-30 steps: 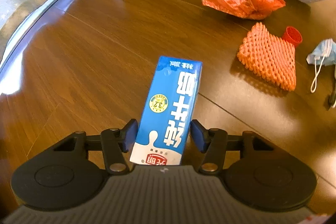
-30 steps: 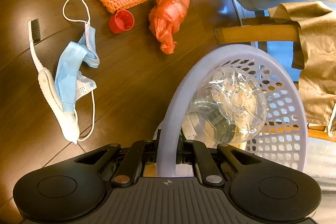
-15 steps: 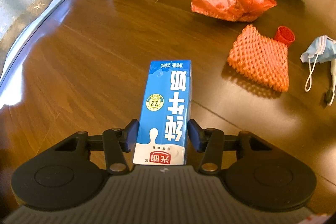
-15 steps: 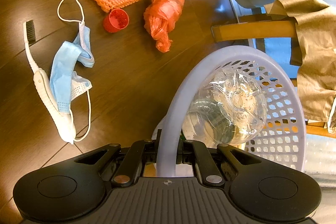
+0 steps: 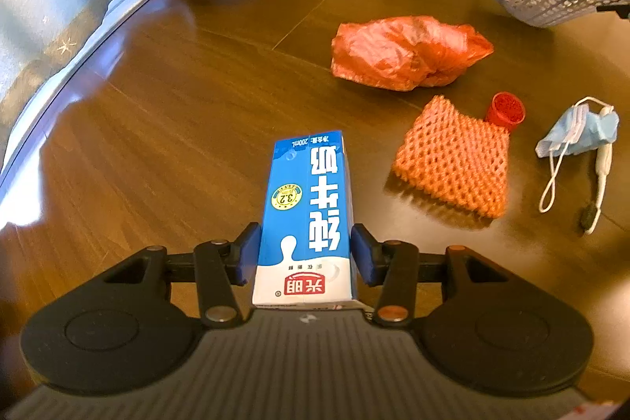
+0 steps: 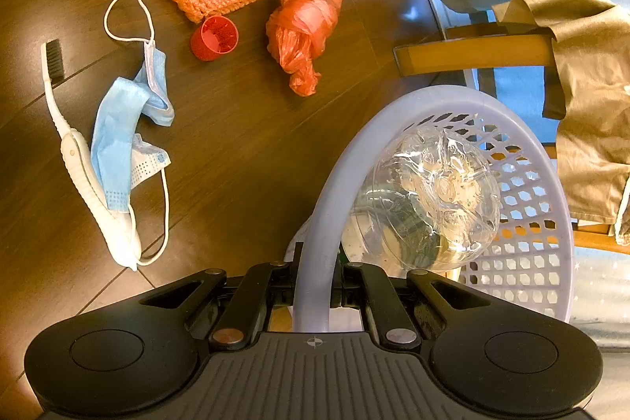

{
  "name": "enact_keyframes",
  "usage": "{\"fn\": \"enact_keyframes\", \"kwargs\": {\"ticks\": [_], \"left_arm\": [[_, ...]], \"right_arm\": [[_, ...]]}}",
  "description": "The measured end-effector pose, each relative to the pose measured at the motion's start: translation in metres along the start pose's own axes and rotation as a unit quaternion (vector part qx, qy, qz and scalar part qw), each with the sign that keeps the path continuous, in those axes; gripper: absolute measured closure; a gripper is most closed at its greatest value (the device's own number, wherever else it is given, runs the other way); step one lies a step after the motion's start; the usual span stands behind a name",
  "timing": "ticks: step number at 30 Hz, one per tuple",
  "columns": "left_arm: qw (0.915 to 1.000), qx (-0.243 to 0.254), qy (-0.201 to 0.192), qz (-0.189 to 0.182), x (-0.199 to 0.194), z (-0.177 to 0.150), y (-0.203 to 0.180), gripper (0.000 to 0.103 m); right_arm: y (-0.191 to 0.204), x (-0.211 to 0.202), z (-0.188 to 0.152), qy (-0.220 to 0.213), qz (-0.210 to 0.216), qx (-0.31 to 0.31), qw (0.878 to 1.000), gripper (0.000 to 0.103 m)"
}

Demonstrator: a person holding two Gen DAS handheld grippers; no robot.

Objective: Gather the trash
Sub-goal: 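Carry the milk carton with the left gripper and drop it into the wastebasket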

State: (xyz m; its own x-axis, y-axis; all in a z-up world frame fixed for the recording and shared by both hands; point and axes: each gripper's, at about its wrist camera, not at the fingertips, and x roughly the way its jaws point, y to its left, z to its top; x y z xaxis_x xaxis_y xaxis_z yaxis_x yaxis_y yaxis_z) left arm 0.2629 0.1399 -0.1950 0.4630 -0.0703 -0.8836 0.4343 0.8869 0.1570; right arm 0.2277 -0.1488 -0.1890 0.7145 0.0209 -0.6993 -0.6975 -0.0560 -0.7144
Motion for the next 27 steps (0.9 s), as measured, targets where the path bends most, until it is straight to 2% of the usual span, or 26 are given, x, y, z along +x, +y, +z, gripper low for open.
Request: {"fn": "enact_keyframes", "kwargs": {"ticks": [7,14,21,27], "left_arm": [[0.9996,-0.007,-0.029,-0.003,-0.022,0.015,-0.002,0.059],[0.9968,-0.003,-0.077,-0.023,-0.050,0.051,-0.018,0.059],[0.9879,0.016,-0.143,-0.057,-0.089,0.099,-0.043,0.059],[0.9764,0.069,-0.179,-0.100,-0.113,0.151,-0.076,0.059]], "right_arm": [[0.001,0.000,0.001,0.000,-0.001,-0.005,1.000,0.100],[0.001,0.000,0.001,0.001,0.000,-0.007,1.000,0.100],[0.002,0.000,0.003,-0.001,0.001,-0.010,1.000,0.100],[0.003,-0.001,0.006,-0.005,0.003,-0.012,1.000,0.100]]}}
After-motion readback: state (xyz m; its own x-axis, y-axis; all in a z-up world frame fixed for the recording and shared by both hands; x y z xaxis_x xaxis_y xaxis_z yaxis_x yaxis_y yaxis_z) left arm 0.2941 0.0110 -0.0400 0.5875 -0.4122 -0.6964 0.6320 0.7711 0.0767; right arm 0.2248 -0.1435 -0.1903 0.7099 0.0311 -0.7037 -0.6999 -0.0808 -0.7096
